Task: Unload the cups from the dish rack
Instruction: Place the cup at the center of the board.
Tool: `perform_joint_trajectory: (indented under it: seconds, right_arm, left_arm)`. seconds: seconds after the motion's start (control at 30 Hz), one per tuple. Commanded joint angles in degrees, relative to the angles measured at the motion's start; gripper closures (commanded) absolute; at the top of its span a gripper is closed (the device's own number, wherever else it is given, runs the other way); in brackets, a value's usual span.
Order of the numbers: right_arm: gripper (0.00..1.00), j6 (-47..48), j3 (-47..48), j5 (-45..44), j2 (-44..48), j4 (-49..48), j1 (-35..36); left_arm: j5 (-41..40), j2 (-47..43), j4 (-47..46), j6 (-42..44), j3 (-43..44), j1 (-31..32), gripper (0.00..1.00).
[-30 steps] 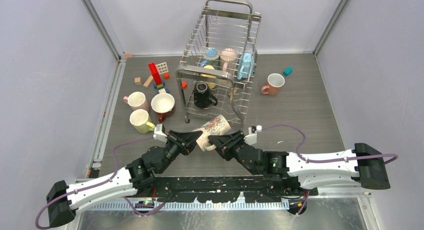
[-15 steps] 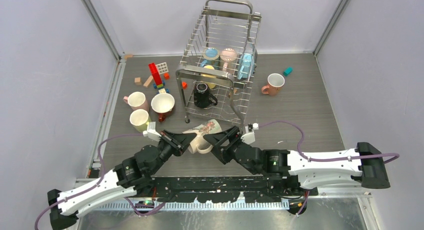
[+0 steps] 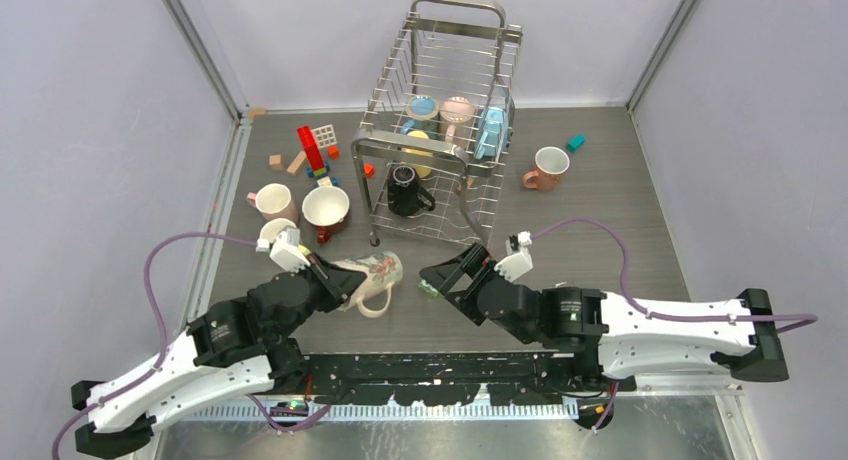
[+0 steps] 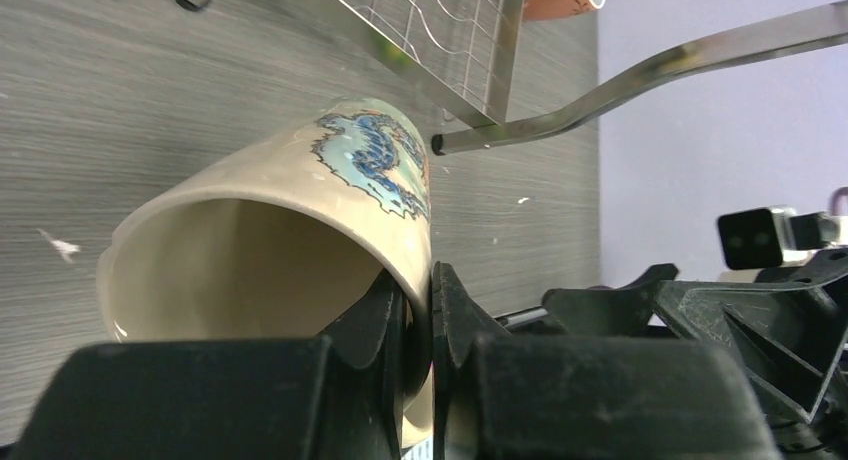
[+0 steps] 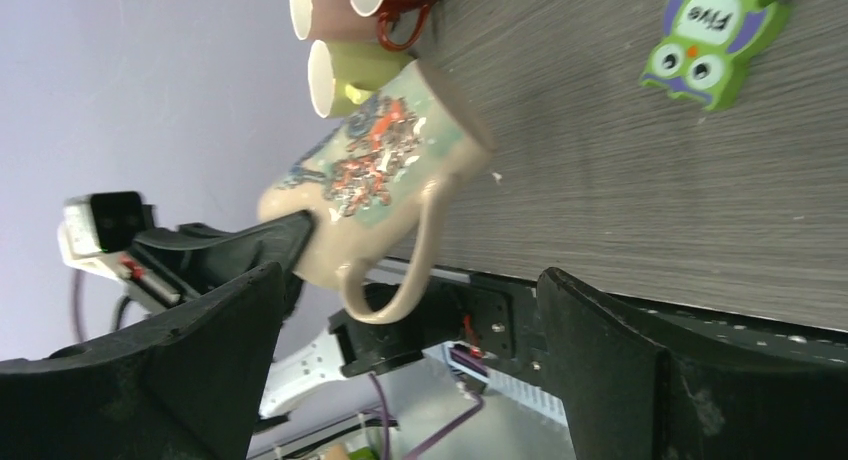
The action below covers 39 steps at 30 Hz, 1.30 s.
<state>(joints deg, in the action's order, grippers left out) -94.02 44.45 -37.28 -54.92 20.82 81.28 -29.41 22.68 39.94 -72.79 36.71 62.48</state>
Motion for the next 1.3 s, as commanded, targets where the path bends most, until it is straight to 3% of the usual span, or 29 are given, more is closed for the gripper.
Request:
perform_joint_trajectory:
  seconds: [0.0, 0.2, 0.33, 0.6, 0.73, 1.0, 1.27]
  right_arm:
    - [0.00, 5.75, 3.03, -1.32, 3.56, 10.71, -2.70]
    - [0.00, 13.54, 1.55, 11.76, 7.99, 15.95, -17.42]
    - [0.00, 19.22, 1.50, 17.94, 9.11, 17.99, -25.92]
    - [0.00, 27.53, 0.67, 28.21, 6.76, 16.35, -38.43]
    - [0.00, 31.12, -0.04, 34.47, 4.96, 14.49, -44.15]
    - [0.00, 37.10, 0.59, 45.25, 1.63, 12.94, -54.29]
    - [0.00, 40.62, 1.36, 51.36, -0.40, 12.79, -60.55]
  left_arm:
    - [-4.41, 3.16, 5.32, 6.83, 8.73, -0.28, 1.00]
    - [-7.23, 10.96, 13.72, 13.08, 16.36, -0.38, 1.00]
    - [-4.56, 16.63, 15.20, 17.15, 19.65, -2.85, 1.00]
    - [13.54, 22.79, 10.36, 27.08, 19.54, -21.37, 1.00]
    - [19.59, 28.21, 10.08, 32.53, 21.16, -27.30, 1.00]
    - [20.84, 35.04, 11.40, 39.65, 23.82, -29.82, 1.00]
    - [16.08, 40.27, 14.38, 44.16, 26.77, -30.23, 1.00]
